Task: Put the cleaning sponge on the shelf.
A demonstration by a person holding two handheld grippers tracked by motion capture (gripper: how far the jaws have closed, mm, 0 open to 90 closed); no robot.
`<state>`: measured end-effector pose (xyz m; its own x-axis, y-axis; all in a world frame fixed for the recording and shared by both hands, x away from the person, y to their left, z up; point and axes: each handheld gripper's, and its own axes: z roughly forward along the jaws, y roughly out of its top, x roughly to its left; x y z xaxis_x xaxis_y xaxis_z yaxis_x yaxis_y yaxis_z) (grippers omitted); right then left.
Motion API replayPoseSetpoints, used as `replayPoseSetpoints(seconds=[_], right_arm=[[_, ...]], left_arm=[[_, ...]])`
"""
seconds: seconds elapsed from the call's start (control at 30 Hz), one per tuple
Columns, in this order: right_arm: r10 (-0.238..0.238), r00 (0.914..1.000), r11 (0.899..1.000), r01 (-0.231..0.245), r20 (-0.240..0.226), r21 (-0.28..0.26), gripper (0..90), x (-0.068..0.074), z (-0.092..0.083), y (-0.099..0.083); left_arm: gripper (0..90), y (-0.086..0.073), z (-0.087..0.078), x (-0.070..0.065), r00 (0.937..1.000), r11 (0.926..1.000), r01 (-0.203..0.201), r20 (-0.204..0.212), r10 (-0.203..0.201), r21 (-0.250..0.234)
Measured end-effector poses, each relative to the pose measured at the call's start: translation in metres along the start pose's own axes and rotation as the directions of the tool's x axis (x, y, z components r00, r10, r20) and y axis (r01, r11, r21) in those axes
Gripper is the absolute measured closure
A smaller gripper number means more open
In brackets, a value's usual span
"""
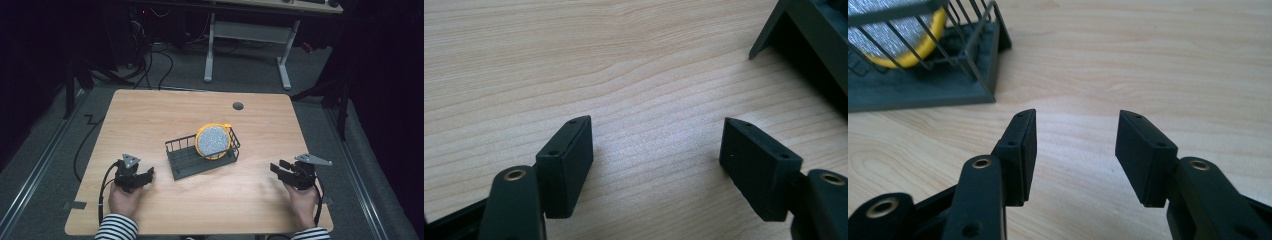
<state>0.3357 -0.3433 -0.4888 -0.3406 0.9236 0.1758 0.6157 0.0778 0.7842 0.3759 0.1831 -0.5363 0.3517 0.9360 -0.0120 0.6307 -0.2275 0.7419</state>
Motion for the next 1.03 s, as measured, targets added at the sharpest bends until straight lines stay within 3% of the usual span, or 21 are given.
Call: replayPoseSetpoints(seconds=[0.17,0.6,0.7,0.8,1.03], right_arm=[[0.006,0.9995,1.000,-0.007,0.031,0.031,49.5,-0.002,0.006,-0.013],[-0.040,0.9919,0.996,0.031,0.120,0.078,45.8,-0.001,0.022,-0.035],[-0.062,0.9889,0.995,0.050,0.135,0.087,43.9,0.001,0.022,-0.035],[-0.112,0.9805,0.990,0.096,0.161,0.102,42.6,0.006,0.024,-0.035],[-0.113,0.9799,0.990,0.097,0.164,0.106,39.5,0.006,0.025,-0.035]], left_arm=[[30.0,0.000,0.000,0.000,1.0000,1.0000,0.000,0.000,0.000,0.000],[30.0,0.000,0.000,0.000,1.0000,1.0000,0.000,0.000,0.000,0.000],[30.0,0.000,0.000,0.000,1.0000,1.0000,0.000,0.000,0.000,0.000],[30.0,0.000,0.000,0.000,1.0000,1.0000,0.000,0.000,0.000,0.000],[31.3,0.000,0.000,0.000,1.0000,1.0000,0.004,-0.001,-0.004,-0.001]])
